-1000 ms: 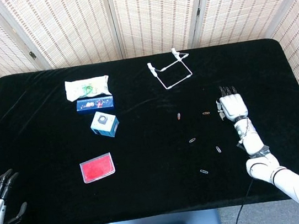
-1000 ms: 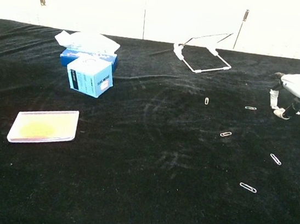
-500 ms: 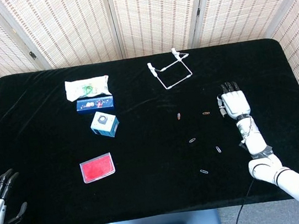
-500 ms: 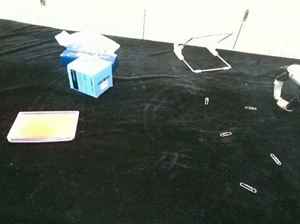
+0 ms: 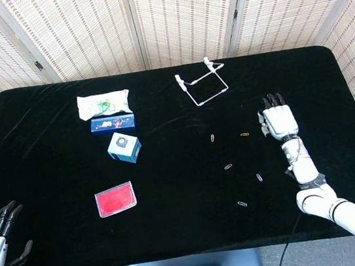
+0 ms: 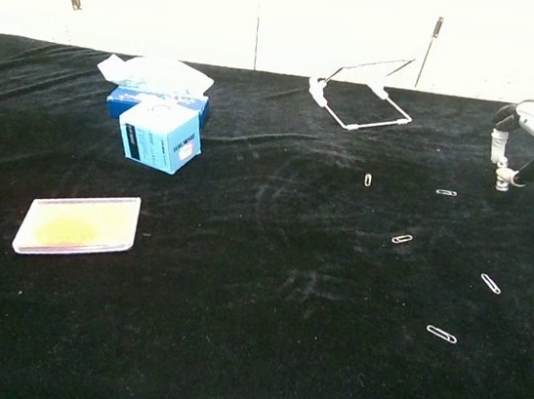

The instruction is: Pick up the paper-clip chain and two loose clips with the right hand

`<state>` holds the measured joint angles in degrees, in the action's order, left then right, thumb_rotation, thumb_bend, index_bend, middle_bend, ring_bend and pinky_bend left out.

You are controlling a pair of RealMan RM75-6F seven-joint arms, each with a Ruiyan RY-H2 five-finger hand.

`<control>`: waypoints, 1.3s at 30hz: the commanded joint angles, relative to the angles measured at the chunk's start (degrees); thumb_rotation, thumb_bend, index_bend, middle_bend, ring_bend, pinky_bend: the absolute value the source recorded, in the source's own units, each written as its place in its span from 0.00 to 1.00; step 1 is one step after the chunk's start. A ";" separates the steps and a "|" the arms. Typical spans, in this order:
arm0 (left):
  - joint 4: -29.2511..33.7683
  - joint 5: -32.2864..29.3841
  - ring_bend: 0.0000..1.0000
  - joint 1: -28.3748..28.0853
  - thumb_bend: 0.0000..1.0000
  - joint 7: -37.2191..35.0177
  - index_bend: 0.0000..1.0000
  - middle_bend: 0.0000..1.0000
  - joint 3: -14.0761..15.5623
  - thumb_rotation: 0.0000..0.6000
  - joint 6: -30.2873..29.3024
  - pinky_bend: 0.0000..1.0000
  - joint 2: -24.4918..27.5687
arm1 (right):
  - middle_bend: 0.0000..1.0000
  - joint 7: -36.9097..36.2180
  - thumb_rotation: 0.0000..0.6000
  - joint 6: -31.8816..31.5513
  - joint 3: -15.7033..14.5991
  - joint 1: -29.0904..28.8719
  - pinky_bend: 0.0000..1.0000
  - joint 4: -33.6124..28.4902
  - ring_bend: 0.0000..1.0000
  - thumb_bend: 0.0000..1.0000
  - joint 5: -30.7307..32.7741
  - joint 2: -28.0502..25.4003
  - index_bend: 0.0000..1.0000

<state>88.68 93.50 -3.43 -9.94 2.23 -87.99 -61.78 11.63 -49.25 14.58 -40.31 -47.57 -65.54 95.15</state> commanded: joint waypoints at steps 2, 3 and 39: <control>-0.04 0.08 0.00 0.08 0.44 -0.15 0.00 0.00 0.02 1.00 -0.18 0.00 0.03 | 0.17 1.52 1.00 -1.10 -0.03 0.14 0.00 -1.93 0.04 0.50 0.01 -0.73 0.94; -0.04 0.09 0.00 0.08 0.44 -0.16 0.00 0.00 0.02 1.00 -0.19 0.00 0.03 | 0.17 1.59 1.00 -1.16 -0.01 0.15 0.00 -2.05 0.04 0.50 0.03 -0.76 0.94; -0.11 0.44 0.00 0.43 0.44 -1.30 0.00 0.00 0.09 1.00 -1.04 0.00 0.46 | 0.18 6.68 1.00 -4.64 -1.59 0.24 0.00 -12.02 0.05 0.50 -0.61 -2.38 0.94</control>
<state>88.58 93.94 -3.01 -11.25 2.32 -89.03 -61.33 18.25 -53.91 13.03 -40.04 -59.66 -66.18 92.72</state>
